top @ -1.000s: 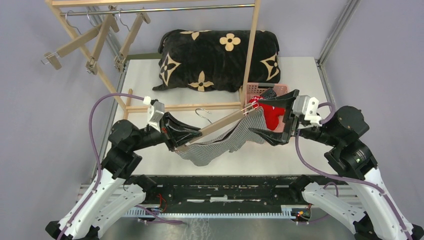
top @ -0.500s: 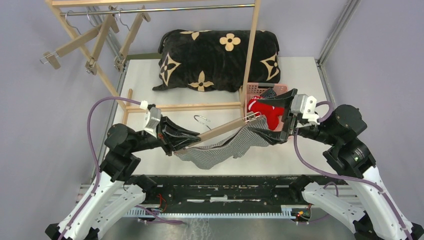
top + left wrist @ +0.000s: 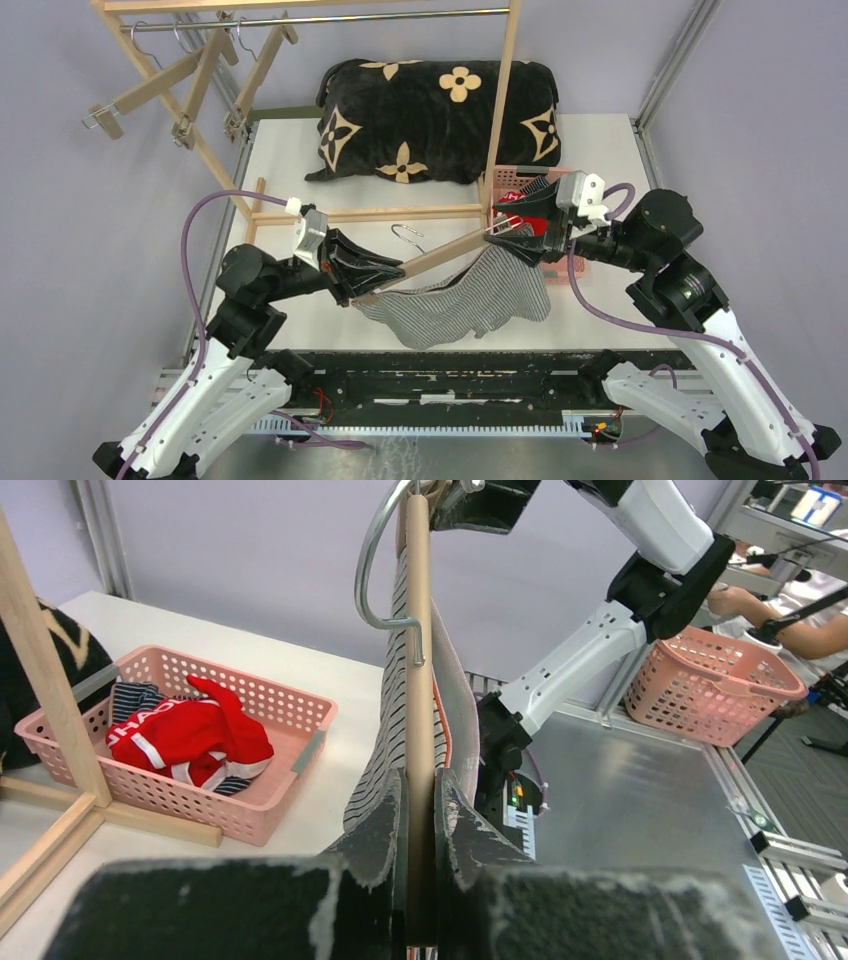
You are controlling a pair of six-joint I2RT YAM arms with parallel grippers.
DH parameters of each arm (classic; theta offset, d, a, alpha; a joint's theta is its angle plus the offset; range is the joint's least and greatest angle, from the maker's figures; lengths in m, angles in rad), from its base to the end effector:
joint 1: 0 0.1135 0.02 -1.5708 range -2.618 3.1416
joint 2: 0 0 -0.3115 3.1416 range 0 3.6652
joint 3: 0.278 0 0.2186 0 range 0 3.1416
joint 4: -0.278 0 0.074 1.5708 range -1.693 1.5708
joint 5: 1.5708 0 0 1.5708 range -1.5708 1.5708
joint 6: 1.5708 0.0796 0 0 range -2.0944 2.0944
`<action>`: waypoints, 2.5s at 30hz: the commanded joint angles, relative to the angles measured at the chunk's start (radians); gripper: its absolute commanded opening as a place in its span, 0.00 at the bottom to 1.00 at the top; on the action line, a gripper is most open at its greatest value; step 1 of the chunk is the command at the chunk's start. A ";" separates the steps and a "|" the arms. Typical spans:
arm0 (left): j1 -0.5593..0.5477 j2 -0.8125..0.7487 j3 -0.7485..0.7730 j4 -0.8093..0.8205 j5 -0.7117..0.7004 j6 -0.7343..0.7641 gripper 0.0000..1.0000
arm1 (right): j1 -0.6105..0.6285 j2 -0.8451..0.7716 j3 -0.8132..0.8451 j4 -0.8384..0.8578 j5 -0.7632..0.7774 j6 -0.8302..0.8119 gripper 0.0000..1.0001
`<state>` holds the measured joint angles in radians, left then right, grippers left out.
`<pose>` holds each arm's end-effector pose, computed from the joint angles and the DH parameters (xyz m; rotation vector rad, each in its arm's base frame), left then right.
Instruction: Remove the underwear clipped to the hanger
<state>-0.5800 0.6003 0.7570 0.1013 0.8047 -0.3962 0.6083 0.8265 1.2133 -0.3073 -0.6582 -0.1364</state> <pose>0.0406 -0.0952 0.4145 0.8598 1.2660 -1.3189 0.0686 0.1071 0.4884 -1.0436 1.1743 0.8623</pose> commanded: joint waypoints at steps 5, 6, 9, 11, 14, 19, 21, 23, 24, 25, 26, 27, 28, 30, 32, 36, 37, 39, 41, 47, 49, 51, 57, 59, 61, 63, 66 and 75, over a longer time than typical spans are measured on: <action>-0.004 0.032 0.045 0.107 -0.058 -0.002 0.03 | -0.001 0.038 0.008 0.064 -0.022 0.018 0.33; -0.004 0.038 0.045 0.110 -0.064 0.000 0.03 | -0.002 0.043 0.008 0.067 -0.017 0.020 0.25; -0.003 0.054 0.047 0.115 -0.093 0.014 0.03 | -0.001 0.059 0.000 0.093 0.005 0.027 0.01; -0.003 0.066 0.051 0.115 -0.115 0.028 0.03 | -0.002 0.078 -0.001 0.108 0.019 0.027 0.01; -0.003 0.090 0.062 0.113 -0.132 0.043 0.03 | -0.003 0.116 0.014 0.113 0.024 0.023 0.01; -0.002 0.121 0.074 0.127 -0.130 0.080 0.03 | -0.004 0.142 -0.006 0.179 0.031 0.015 0.01; 0.000 0.130 0.088 0.125 -0.139 0.106 0.03 | -0.011 0.166 0.020 0.163 0.005 0.017 0.01; 0.005 0.144 0.123 0.098 -0.146 0.134 0.03 | -0.024 0.219 0.121 0.059 -0.054 -0.002 0.08; 0.006 0.152 0.136 0.086 -0.147 0.142 0.03 | -0.028 0.244 0.157 -0.006 -0.074 -0.020 0.25; 0.008 0.156 0.147 0.077 -0.145 0.148 0.03 | -0.033 0.264 0.186 -0.039 -0.085 -0.033 0.35; 0.008 0.158 0.154 0.073 -0.141 0.151 0.03 | -0.038 0.277 0.199 -0.051 -0.094 -0.039 0.40; 0.008 0.159 0.160 0.069 -0.142 0.155 0.03 | -0.047 0.285 0.204 -0.050 -0.107 -0.036 0.45; 0.010 0.157 0.163 0.069 -0.142 0.160 0.03 | -0.057 0.290 0.209 -0.046 -0.124 -0.030 0.50; 0.014 0.148 0.162 0.069 -0.151 0.167 0.03 | -0.085 0.301 0.216 -0.047 -0.175 -0.017 0.54; 0.016 0.142 0.157 0.069 -0.155 0.167 0.03 | -0.105 0.313 0.215 -0.046 -0.218 -0.008 0.51; 0.021 0.142 0.151 0.074 -0.165 0.160 0.03 | -0.131 0.307 0.182 -0.019 -0.234 0.016 0.03; 0.023 0.144 0.149 0.078 -0.165 0.157 0.03 | -0.138 0.299 0.169 -0.002 -0.237 0.026 0.01; 0.027 0.143 0.147 0.082 -0.171 0.155 0.03 | -0.143 0.280 0.140 0.027 -0.250 0.032 0.01; 0.031 0.139 0.144 0.087 -0.180 0.153 0.03 | -0.149 0.261 0.120 0.062 -0.226 0.056 0.00; 0.052 0.129 0.134 0.087 -0.187 0.146 0.03 | -0.163 0.223 0.109 0.080 -0.089 0.080 0.81; 0.059 0.126 0.133 0.087 -0.193 0.146 0.03 | -0.165 0.191 0.064 0.136 -0.006 0.111 0.95; 0.063 0.129 0.133 0.090 -0.198 0.145 0.03 | -0.164 0.153 0.004 0.209 0.091 0.150 0.99; 0.065 0.129 0.110 0.104 -0.211 0.133 0.03 | -0.163 -0.014 -0.211 0.471 0.380 0.247 1.00; 0.065 0.123 0.091 0.133 -0.223 0.116 0.03 | -0.164 -0.071 -0.277 0.538 0.414 0.278 1.00; 0.064 0.118 0.063 0.185 -0.231 0.088 0.03 | -0.165 -0.107 -0.324 0.587 0.401 0.311 0.96; 0.065 0.119 0.039 0.240 -0.237 0.055 0.03 | -0.164 -0.120 -0.356 0.630 0.358 0.349 0.92; 0.065 0.139 0.012 0.340 -0.208 0.006 0.03 | -0.164 -0.081 -0.359 0.703 0.216 0.421 0.79; 0.066 0.216 0.025 0.461 -0.154 -0.054 0.03 | -0.165 0.185 -0.306 1.101 -0.054 0.748 0.69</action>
<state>-0.5182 0.8021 0.7517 0.4068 0.6186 -0.3824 0.4446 0.9184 0.8639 0.5419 -0.5663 0.4187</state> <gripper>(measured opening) 0.112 0.672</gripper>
